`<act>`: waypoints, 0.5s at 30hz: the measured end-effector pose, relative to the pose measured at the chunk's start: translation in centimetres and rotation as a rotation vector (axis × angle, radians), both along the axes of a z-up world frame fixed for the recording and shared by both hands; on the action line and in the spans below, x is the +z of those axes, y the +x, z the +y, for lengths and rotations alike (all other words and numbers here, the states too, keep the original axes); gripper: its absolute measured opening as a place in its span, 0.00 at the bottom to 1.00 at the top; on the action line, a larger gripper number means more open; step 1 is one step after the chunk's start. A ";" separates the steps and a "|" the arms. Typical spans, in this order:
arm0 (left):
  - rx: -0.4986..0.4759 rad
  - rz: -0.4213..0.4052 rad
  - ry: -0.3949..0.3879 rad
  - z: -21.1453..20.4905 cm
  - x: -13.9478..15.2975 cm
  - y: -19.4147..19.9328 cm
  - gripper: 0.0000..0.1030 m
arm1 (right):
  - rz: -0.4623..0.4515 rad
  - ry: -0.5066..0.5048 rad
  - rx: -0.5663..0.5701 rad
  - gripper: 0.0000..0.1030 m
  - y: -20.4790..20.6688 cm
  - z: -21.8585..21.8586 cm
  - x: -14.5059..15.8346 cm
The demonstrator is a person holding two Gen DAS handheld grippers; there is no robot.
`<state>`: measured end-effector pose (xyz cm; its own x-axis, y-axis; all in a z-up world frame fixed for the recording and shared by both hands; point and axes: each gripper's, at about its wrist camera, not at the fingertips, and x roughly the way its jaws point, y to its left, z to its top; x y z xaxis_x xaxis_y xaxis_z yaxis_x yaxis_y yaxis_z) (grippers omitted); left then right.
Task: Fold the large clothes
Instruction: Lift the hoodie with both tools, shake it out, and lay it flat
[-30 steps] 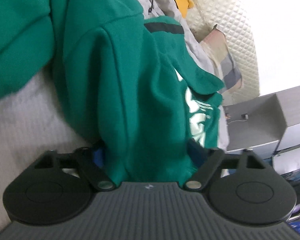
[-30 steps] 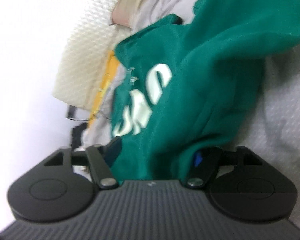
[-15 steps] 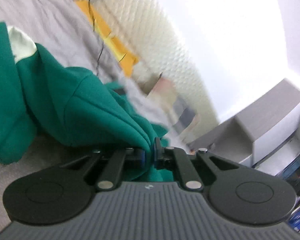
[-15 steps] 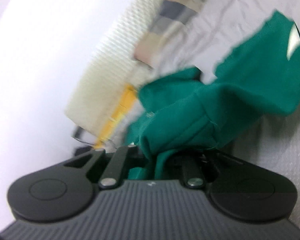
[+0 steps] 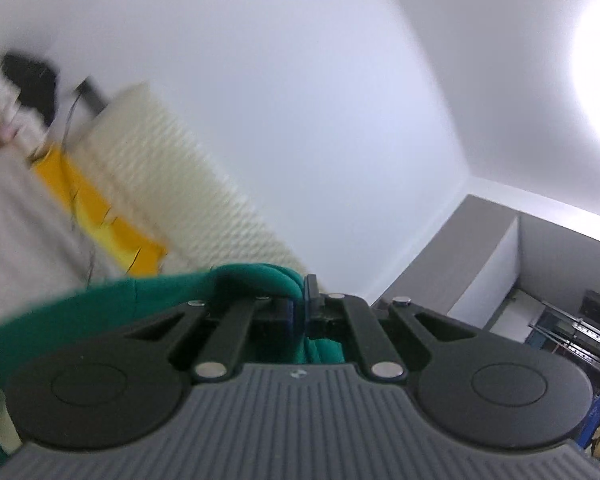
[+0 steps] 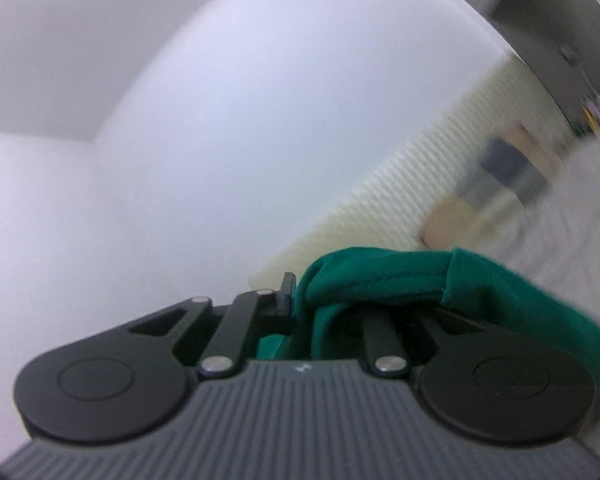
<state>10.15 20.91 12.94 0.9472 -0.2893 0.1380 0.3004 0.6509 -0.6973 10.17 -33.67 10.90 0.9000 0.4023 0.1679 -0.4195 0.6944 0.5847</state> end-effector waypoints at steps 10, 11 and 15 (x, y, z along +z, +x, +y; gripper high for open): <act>0.044 -0.210 0.137 0.8 17.6 -3.7 0.05 | -0.242 -0.119 0.008 0.15 -6.3 1.0 15.6; 0.053 -0.219 0.153 0.6 18.7 -3.5 0.05 | -0.248 -0.134 -0.003 0.15 -6.1 1.3 16.5; 0.091 -0.165 0.217 0.1 20.3 0.6 0.05 | -0.185 -0.191 -0.045 0.15 -1.9 2.4 16.7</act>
<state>10.71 20.96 33.23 0.9406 -0.2439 0.2363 0.3317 0.8091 -0.4851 8.26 -31.27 27.63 0.8786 0.4031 0.2560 -0.4735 0.8050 0.3575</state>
